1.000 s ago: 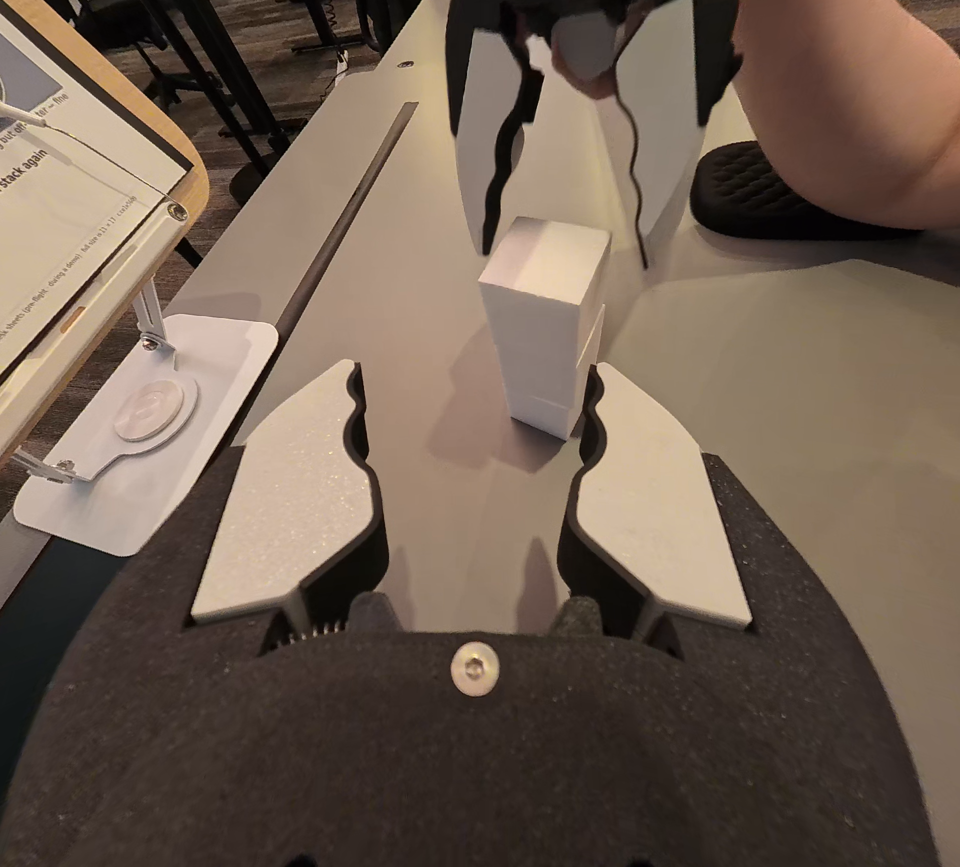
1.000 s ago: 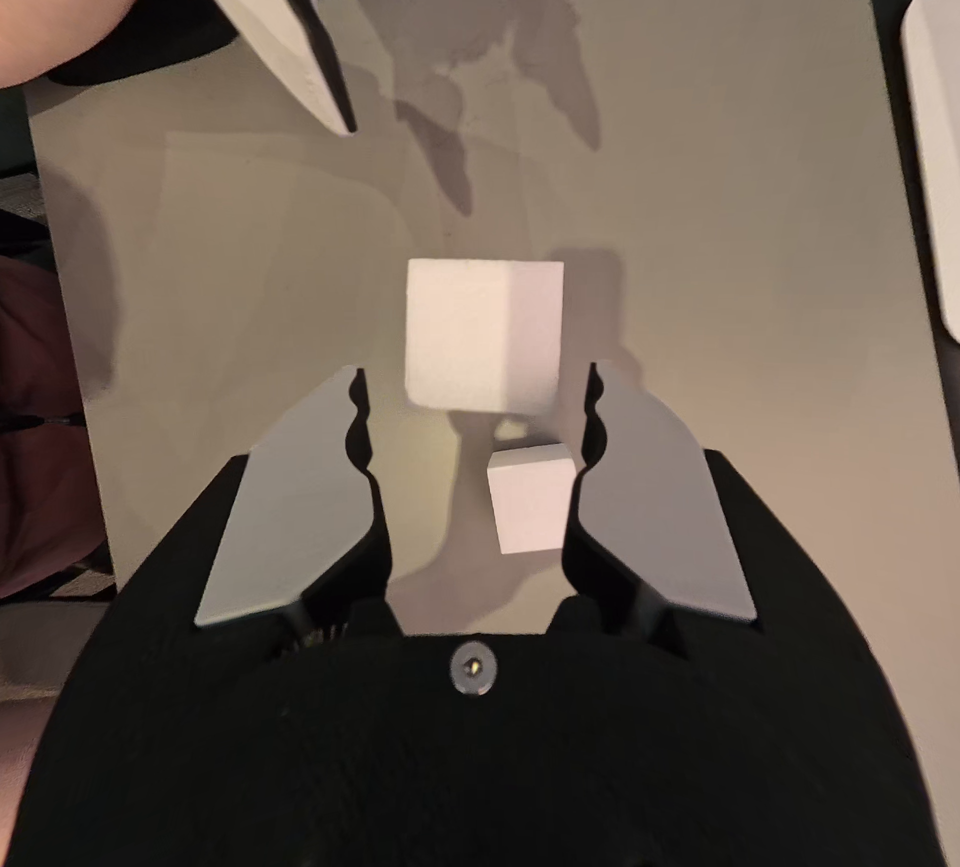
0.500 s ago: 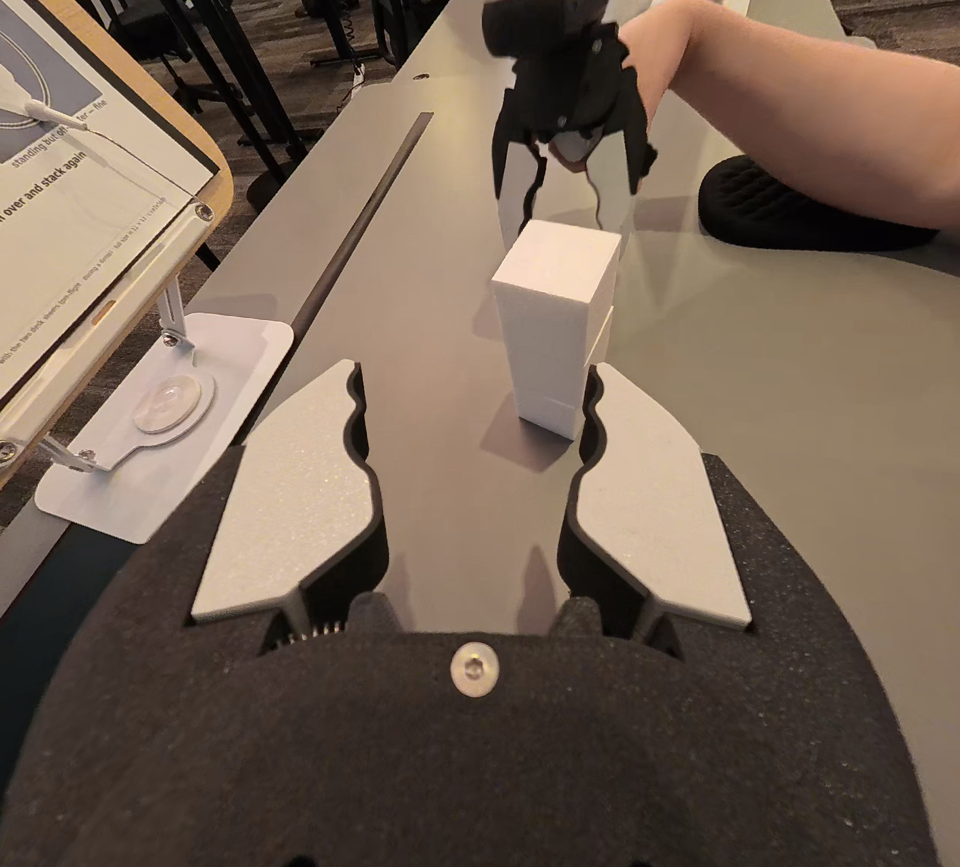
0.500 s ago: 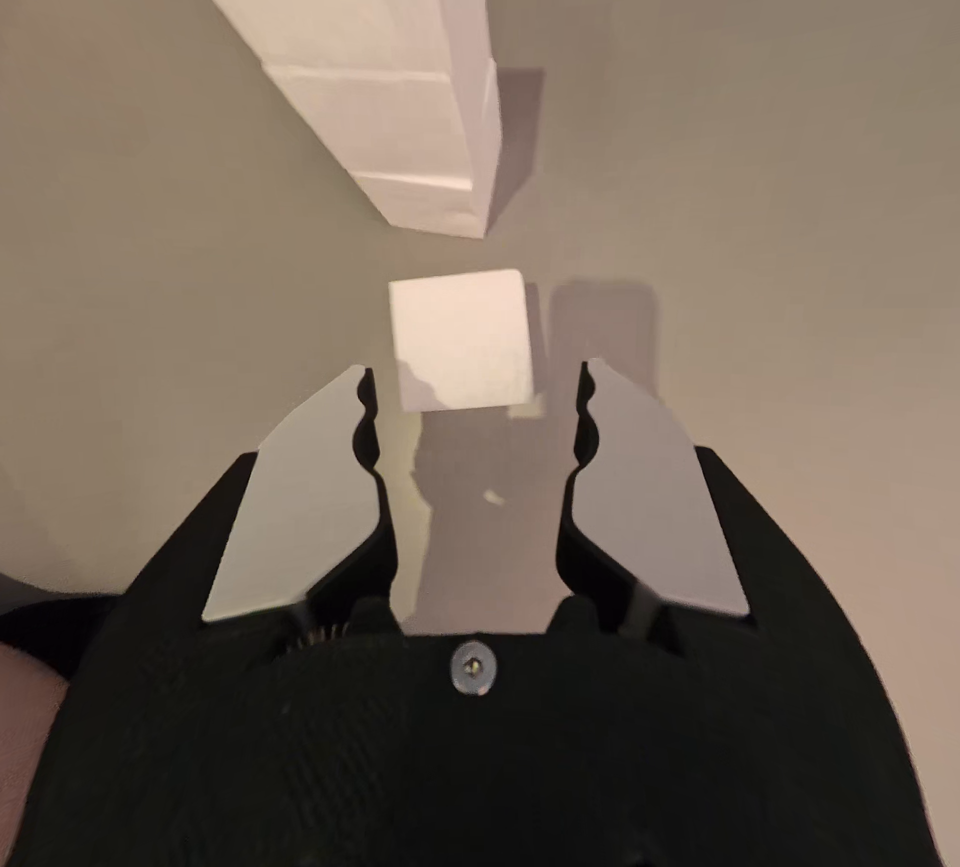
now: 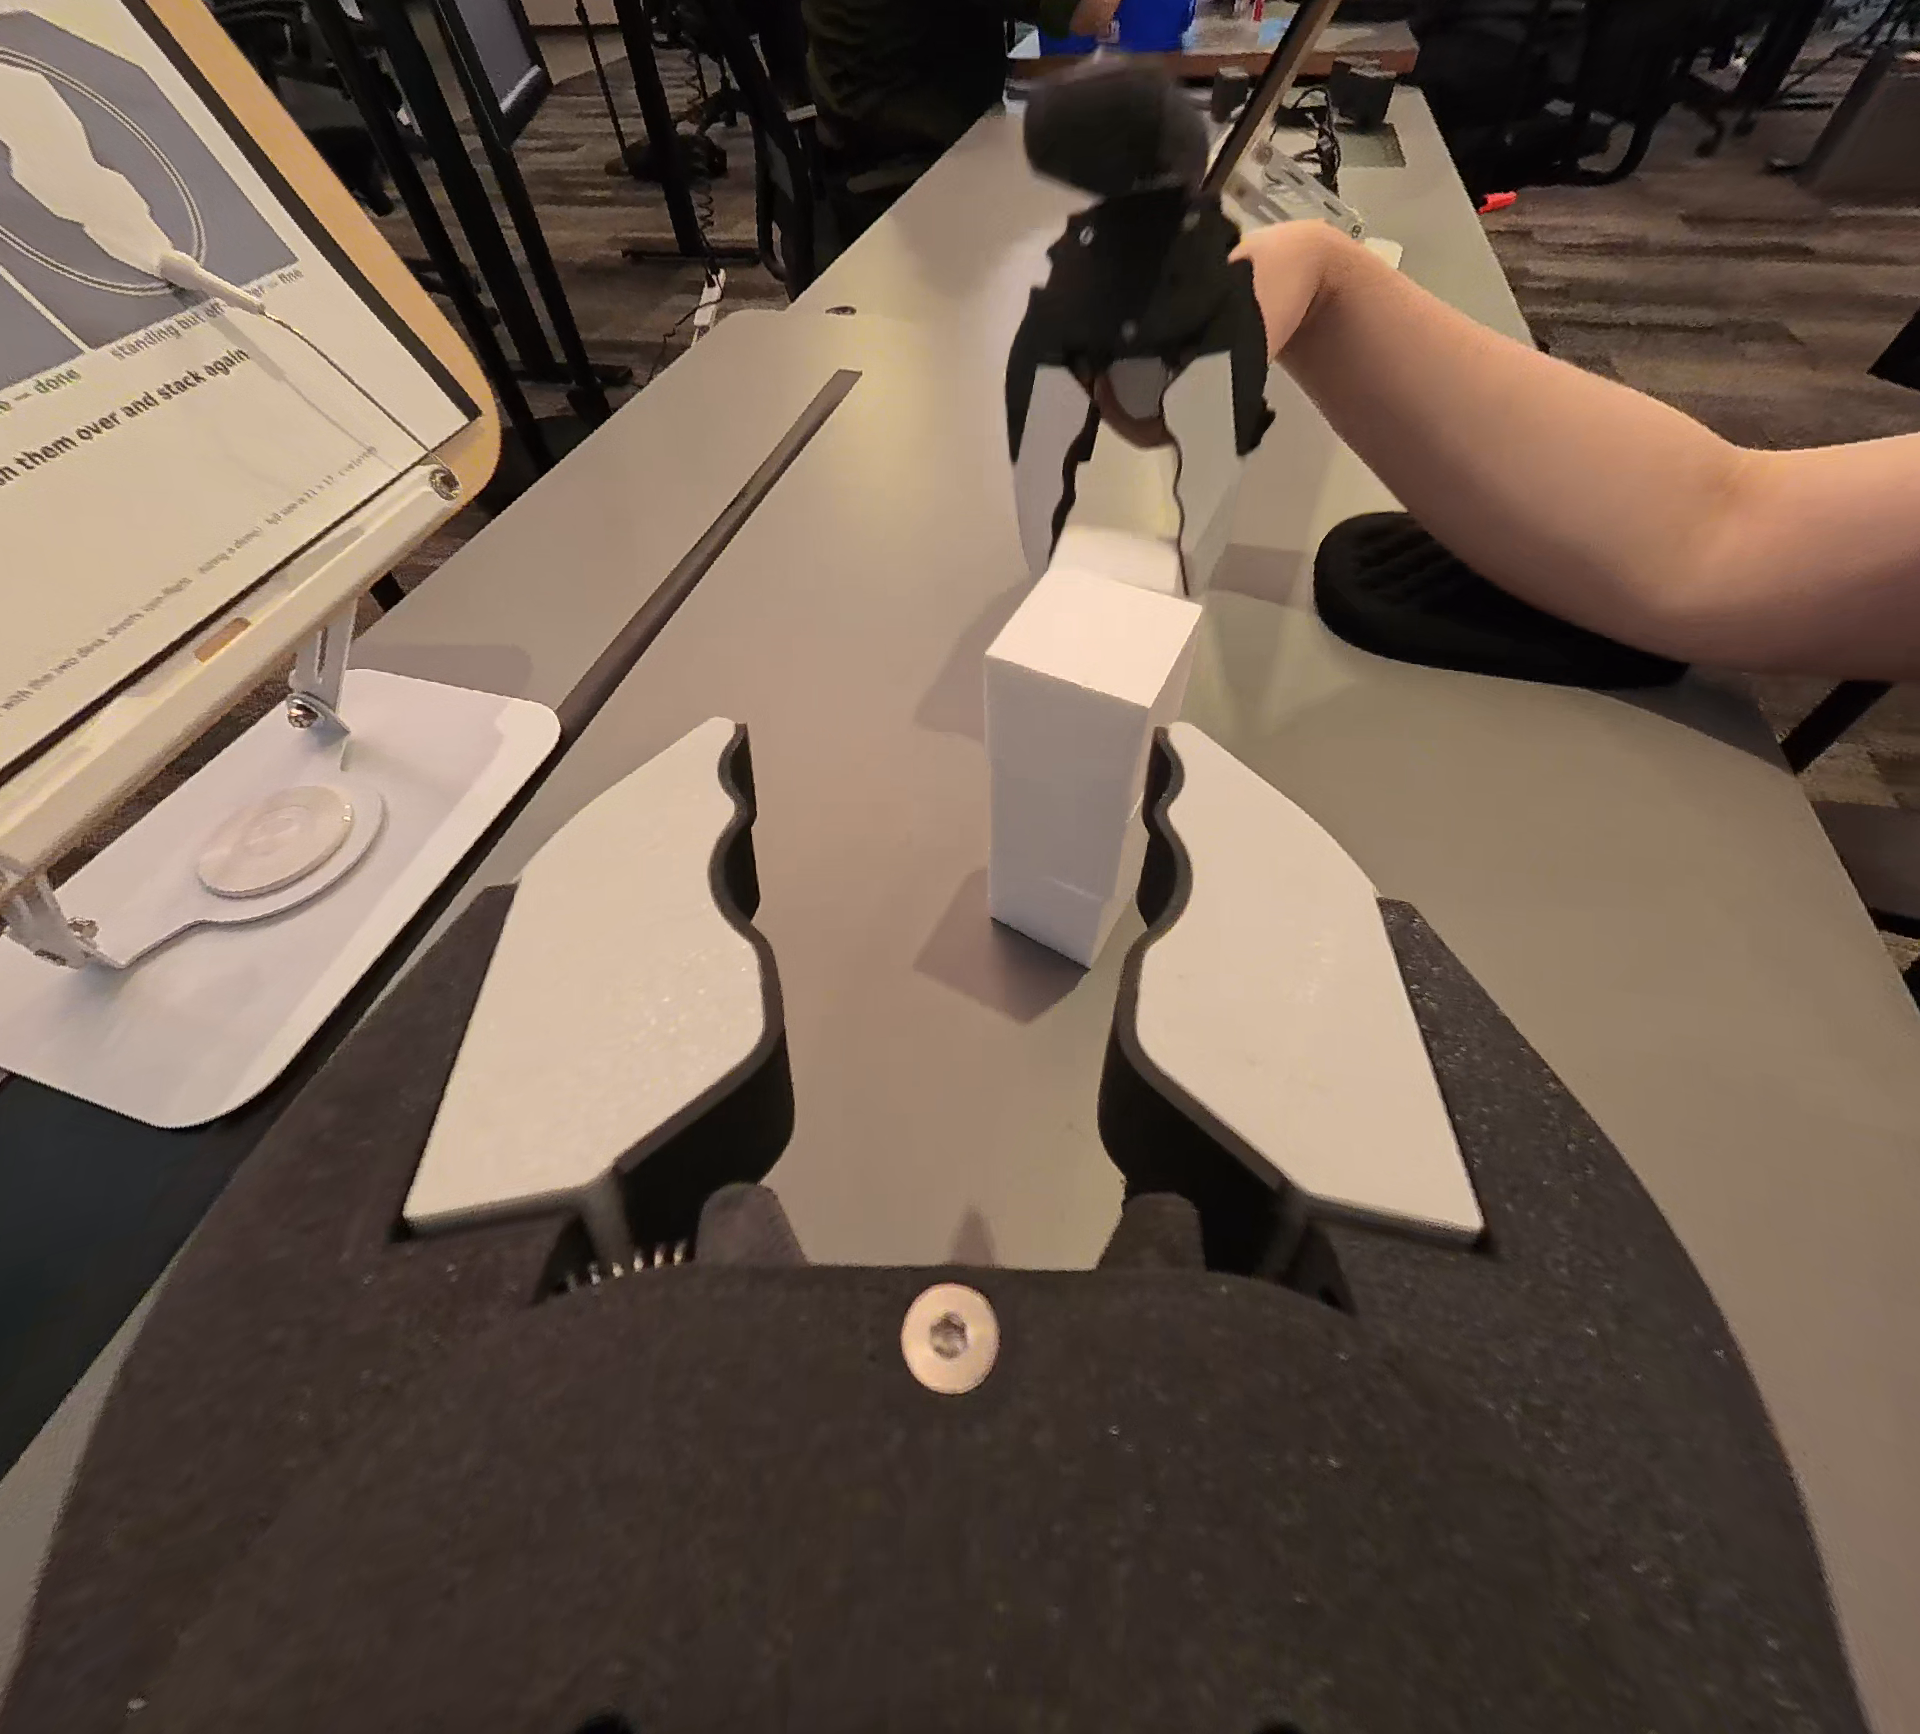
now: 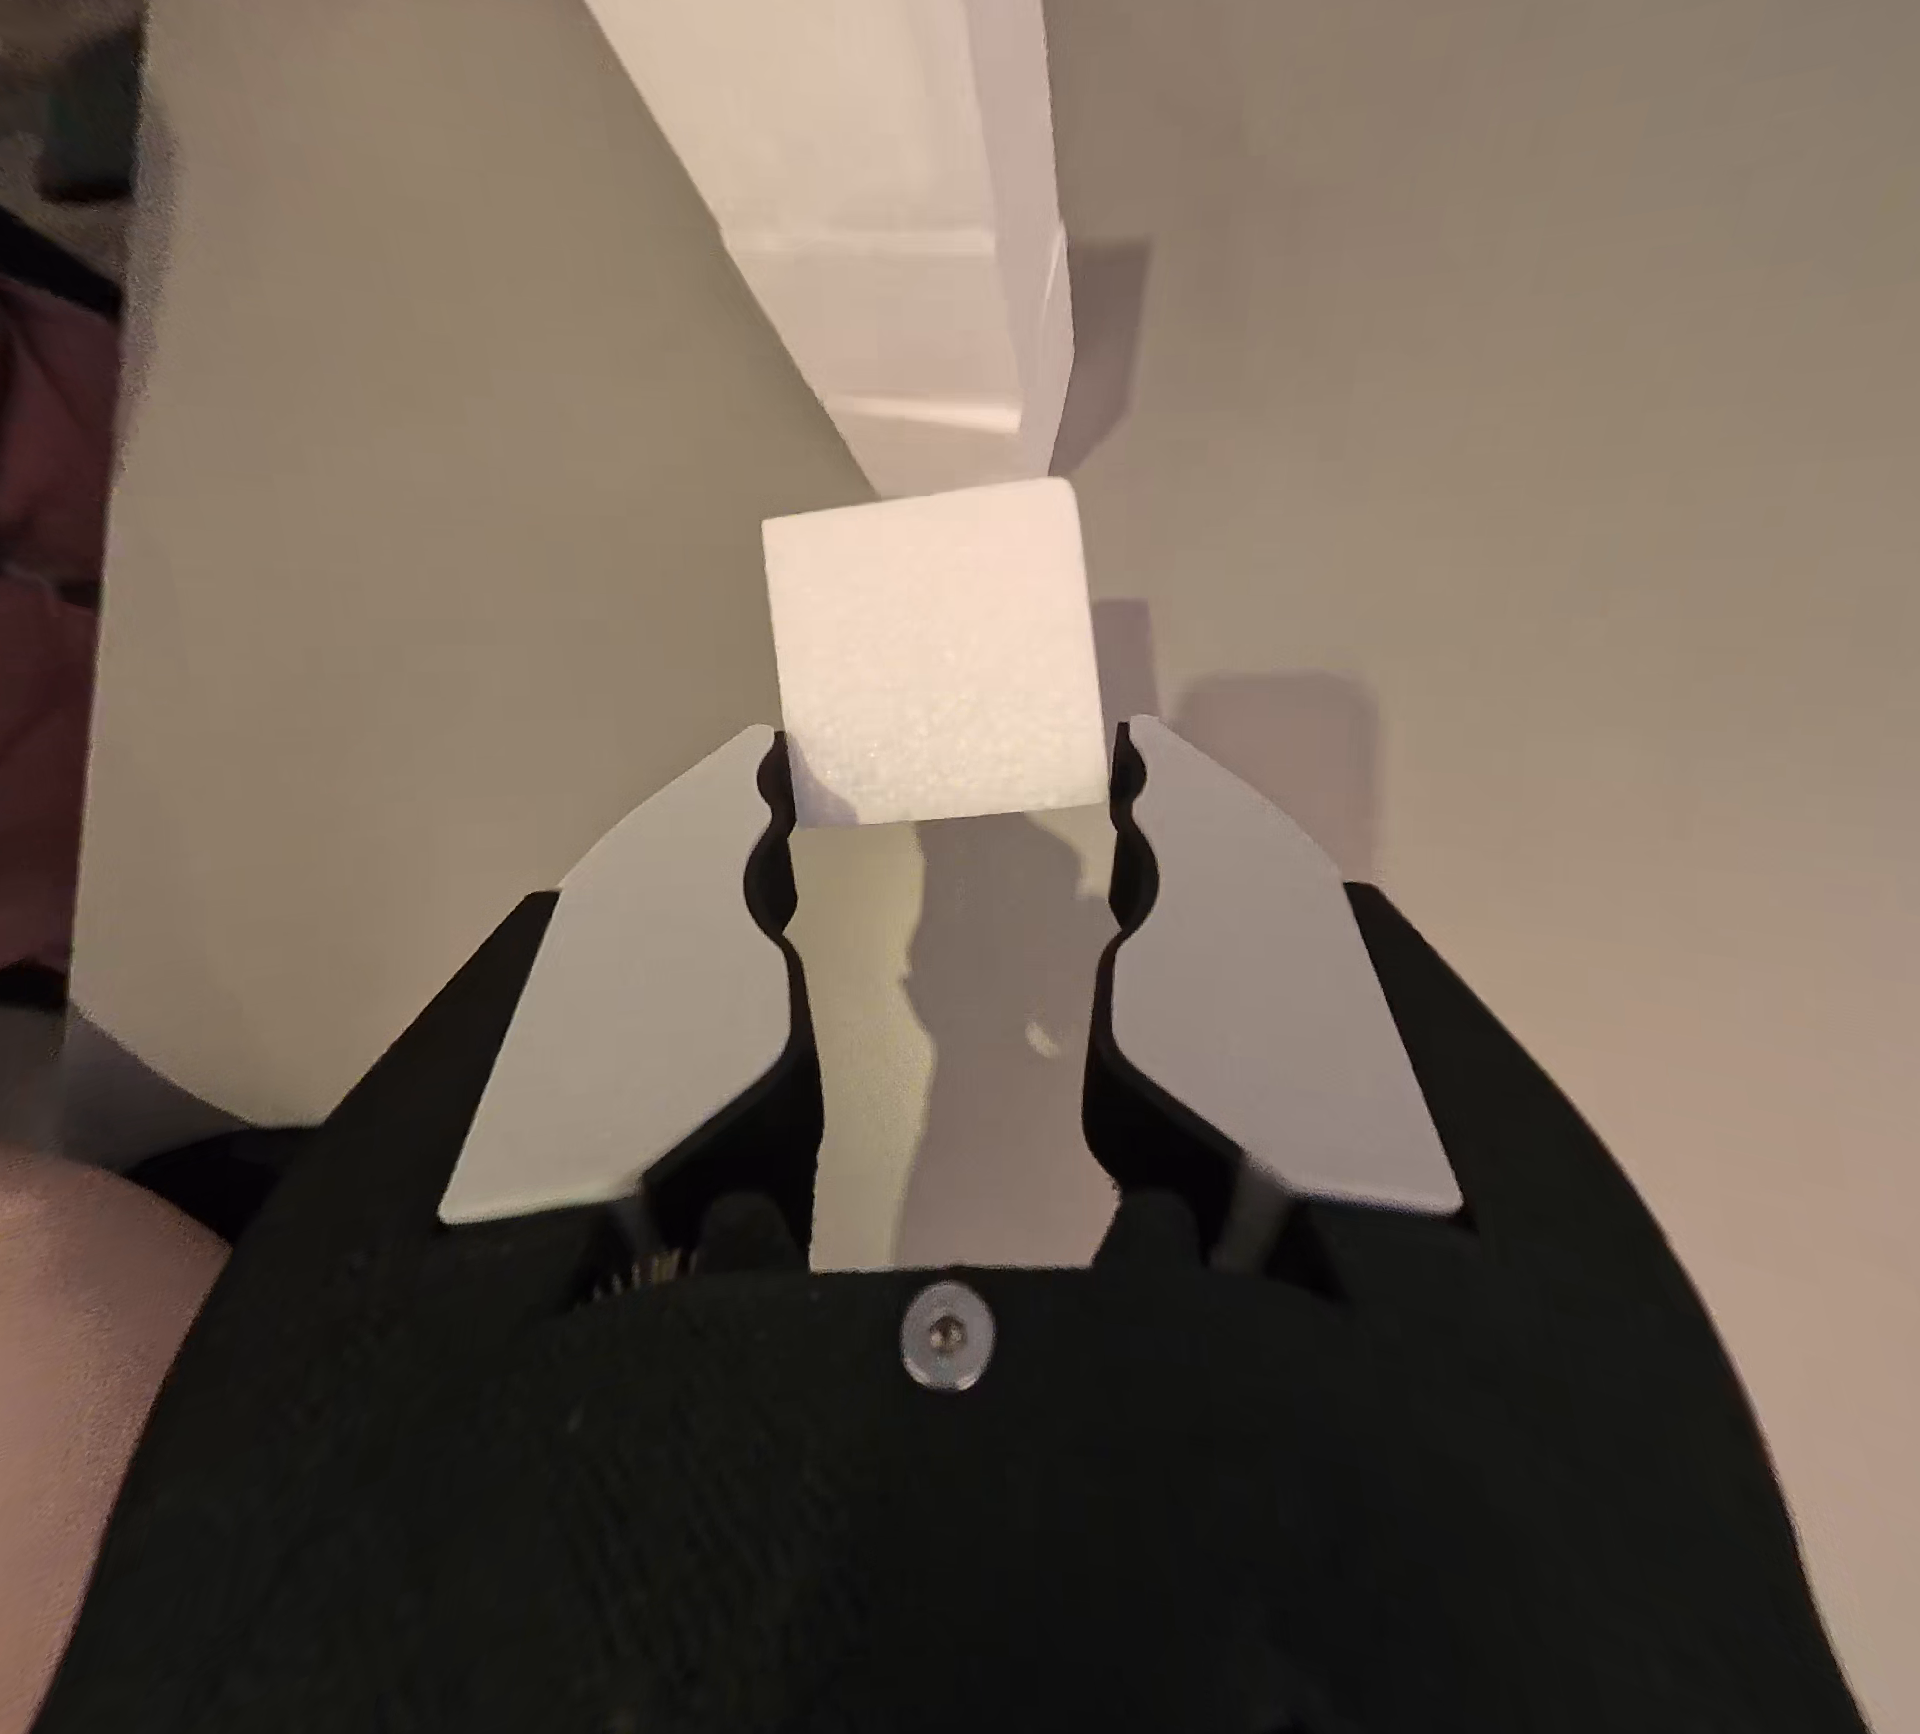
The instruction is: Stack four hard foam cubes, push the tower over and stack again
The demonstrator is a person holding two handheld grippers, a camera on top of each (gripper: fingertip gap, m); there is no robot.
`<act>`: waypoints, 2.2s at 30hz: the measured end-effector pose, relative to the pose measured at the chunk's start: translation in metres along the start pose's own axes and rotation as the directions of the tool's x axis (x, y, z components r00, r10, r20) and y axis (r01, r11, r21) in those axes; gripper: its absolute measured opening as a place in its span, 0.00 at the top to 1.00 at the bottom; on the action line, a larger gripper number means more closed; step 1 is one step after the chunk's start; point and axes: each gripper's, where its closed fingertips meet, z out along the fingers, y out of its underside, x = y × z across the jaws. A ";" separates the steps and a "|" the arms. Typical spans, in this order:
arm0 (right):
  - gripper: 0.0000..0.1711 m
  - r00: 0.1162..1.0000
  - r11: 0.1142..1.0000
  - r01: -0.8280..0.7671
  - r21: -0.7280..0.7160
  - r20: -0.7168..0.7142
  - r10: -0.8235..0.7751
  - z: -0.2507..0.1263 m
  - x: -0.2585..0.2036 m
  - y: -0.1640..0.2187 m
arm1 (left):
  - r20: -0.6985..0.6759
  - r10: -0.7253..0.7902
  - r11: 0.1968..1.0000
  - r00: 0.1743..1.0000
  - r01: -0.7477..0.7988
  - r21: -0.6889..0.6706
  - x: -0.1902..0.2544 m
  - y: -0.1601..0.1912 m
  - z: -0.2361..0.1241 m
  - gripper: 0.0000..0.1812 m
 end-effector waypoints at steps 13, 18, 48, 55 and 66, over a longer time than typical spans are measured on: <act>0.65 0.981 0.939 -0.116 0.323 -0.112 0.159 -0.041 -0.031 -0.145 | 0.021 0.022 0.999 1.000 -0.021 -0.032 -0.003 0.004 -0.002 0.62; 0.65 0.971 0.974 -0.149 0.173 -0.159 0.176 -0.021 -0.026 -0.131 | 0.024 0.026 0.999 0.999 -0.025 -0.037 -0.004 0.004 -0.002 0.61; 0.65 0.974 0.987 -0.109 0.118 -0.184 0.129 -0.007 -0.024 -0.133 | 0.000 0.026 0.997 1.000 -0.026 -0.075 0.000 0.012 0.007 0.61; 0.61 0.973 0.986 -0.107 0.128 -0.191 0.131 -0.008 -0.024 -0.133 | -0.003 0.021 0.996 1.000 -0.021 -0.083 0.000 0.015 0.007 0.61; 0.66 0.971 0.899 0.138 0.416 -0.236 -0.040 -0.083 -0.035 -0.137 | 0.080 0.079 0.996 0.994 -0.075 -0.057 -0.006 -0.004 -0.030 0.61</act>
